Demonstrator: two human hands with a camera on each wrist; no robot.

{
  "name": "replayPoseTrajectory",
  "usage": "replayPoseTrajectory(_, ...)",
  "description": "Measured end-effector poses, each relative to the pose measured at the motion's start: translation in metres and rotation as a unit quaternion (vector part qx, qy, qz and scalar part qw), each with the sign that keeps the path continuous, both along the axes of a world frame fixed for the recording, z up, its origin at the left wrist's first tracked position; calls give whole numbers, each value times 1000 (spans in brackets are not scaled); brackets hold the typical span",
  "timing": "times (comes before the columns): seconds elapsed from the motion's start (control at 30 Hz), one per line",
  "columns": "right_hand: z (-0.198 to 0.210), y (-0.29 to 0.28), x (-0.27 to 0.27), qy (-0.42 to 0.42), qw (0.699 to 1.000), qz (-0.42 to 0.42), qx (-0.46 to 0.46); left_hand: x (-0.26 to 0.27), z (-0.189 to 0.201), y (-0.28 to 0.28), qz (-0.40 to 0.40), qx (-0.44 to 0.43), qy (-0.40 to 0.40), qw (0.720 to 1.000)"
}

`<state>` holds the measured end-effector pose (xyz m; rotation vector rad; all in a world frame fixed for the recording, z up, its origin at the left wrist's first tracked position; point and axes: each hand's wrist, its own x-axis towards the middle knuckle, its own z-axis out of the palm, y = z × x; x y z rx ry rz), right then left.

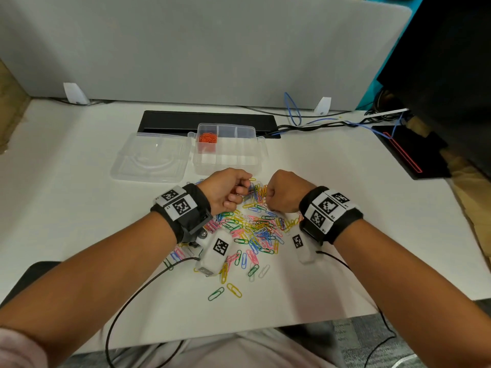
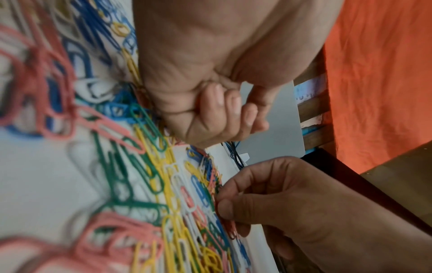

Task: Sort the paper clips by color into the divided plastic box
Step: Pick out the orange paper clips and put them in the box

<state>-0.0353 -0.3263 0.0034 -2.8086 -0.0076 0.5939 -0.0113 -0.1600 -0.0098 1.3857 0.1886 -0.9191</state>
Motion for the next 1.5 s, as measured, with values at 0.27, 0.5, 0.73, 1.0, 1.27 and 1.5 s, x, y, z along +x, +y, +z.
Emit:
replayPoseTrajectory(0.27, 9, 3, 1, 31, 999, 22, -3, -4, 1, 0, 3, -2, -4, 1000)
replayPoseTrajectory(0.5, 8, 0, 2, 48, 999, -2, 18, -8, 7, 9, 20, -25, -16, 999)
replayPoseTrajectory(0.73, 3, -12, 2, 27, 997, -37, 64, -17, 0, 24, 19, -52, 9, 998)
replayPoseTrajectory(1.0, 4, -31, 1, -29, 989, -89, 113, -21, -2, 18, 5, -38, 3, 999)
replayPoseTrajectory(1.27, 2, -21, -9, 1, 1000, -6, 25, -26, -3, 10, -11, -21, -13, 1000)
replayPoseTrajectory(1.5, 3, -20, -12, -53, 996, -42, 62, -29, -3, 12, -6, -21, -13, 1000)
